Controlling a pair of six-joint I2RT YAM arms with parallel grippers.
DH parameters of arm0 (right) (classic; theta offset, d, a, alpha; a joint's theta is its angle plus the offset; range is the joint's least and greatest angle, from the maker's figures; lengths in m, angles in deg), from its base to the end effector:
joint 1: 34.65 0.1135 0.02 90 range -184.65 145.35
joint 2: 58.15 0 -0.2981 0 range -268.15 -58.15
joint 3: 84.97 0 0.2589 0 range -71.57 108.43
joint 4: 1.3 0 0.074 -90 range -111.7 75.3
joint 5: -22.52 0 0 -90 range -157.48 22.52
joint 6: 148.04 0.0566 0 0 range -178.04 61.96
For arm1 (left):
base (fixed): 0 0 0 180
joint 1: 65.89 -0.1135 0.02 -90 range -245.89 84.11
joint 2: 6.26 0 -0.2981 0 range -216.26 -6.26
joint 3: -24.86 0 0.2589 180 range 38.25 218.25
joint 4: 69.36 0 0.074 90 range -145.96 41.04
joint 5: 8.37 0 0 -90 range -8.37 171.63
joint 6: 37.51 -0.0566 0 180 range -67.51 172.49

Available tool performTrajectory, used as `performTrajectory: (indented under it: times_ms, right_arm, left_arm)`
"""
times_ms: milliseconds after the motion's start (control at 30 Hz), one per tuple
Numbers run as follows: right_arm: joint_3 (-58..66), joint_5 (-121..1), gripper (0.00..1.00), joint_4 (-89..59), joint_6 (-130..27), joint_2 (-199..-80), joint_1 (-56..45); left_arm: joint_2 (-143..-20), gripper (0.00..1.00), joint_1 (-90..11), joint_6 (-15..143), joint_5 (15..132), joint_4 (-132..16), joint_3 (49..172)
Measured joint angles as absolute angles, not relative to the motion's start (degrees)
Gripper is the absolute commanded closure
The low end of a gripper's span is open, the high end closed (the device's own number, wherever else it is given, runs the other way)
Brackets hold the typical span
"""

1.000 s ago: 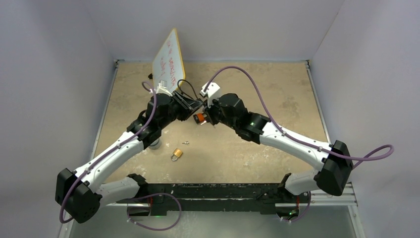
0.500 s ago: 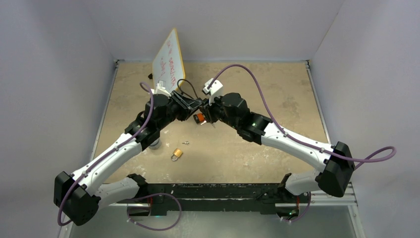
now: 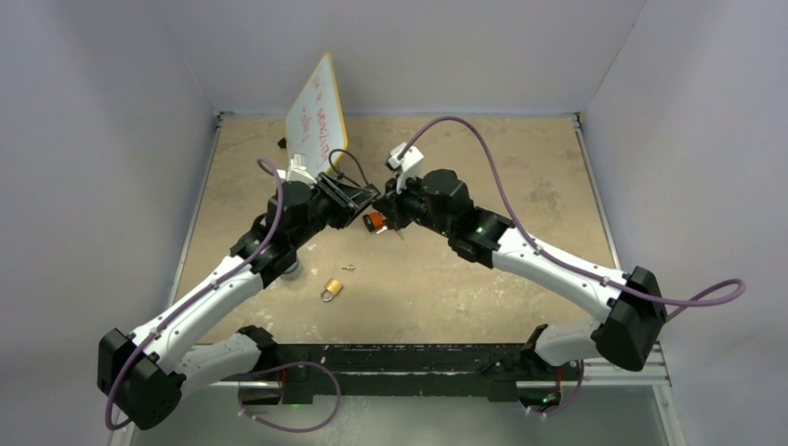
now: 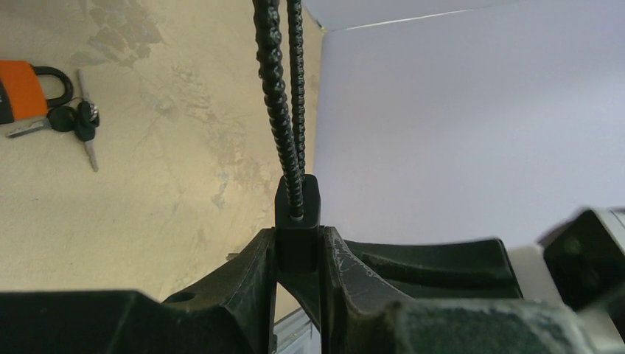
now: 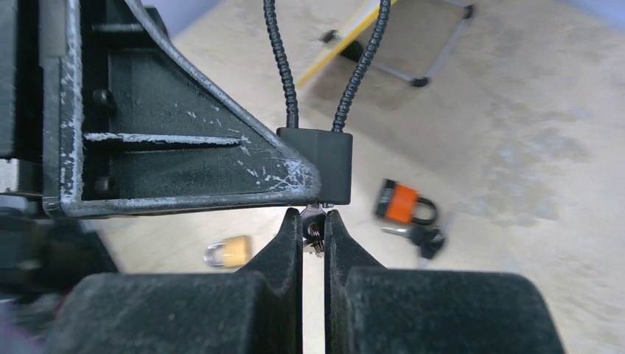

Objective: Unlock with the key
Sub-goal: Unlock the lock.

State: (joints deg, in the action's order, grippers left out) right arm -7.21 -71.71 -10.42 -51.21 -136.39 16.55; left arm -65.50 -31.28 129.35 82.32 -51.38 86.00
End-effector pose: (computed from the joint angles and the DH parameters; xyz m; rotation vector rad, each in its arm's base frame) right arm 0.2205 0.2676 0.3814 -0.6227 1.6746 0.6743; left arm 0.2076 -0.1424 0.3421 -0.7574 1.9343 -1.2847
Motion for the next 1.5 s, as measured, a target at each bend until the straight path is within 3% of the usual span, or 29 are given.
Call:
performTrajectory:
  times_ms: [267, 467, 500, 633, 700, 867, 1067, 1267, 1500]
  right_arm:
    - [-15.67, -44.91, 1.0, 3.46, -25.0, -133.24, 4.05]
    - [-22.8, -36.71, 1.0, 23.39, 0.7, -134.03, 0.16]
    - [-23.96, -36.19, 0.95, 26.78, 4.68, -134.53, -0.24]
    - [-27.1, -34.97, 0.53, 38.03, 18.25, -137.09, -1.05]
    - [-27.56, -35.21, 0.43, 40.35, 21.44, -137.37, -1.9]
    - [-27.63, -36.43, 0.37, 36.7, 15.8, -132.78, -3.27]
    - [-21.53, -40.82, 0.39, 16.11, -6.93, -125.2, -2.62]
    - [-13.36, -43.97, 0.42, 3.15, -23.56, -125.37, -1.09]
    - [-11.37, -44.23, 0.42, -2.4, -28.28, -128.19, 0.72]
  left_arm:
    - [-62.27, 1.0, -30.86, 129.57, 80.26, -61.87, 80.52]
    - [-61.26, 1.0, -30.84, 129.92, 78.99, -66.94, 79.9]
    - [-61.09, 1.0, -30.82, 129.94, 78.82, -67.42, 79.84]
    - [-60.93, 1.0, -30.67, 130.05, 78.64, -68.6, 79.66]
    - [-60.76, 1.0, -30.71, 129.98, 78.97, -68.6, 79.6]
    - [-60.69, 1.0, -30.91, 129.98, 79.96, -68.58, 79.6]
    - [-60.39, 1.0, -30.91, 129.98, 80.7, -68.05, 79.6]
    - [-60.34, 1.0, -30.91, 130.03, 80.9, -67.44, 79.6]
    - [-60.3, 1.0, -30.91, 128.34, 80.11, -67.79, 79.6]
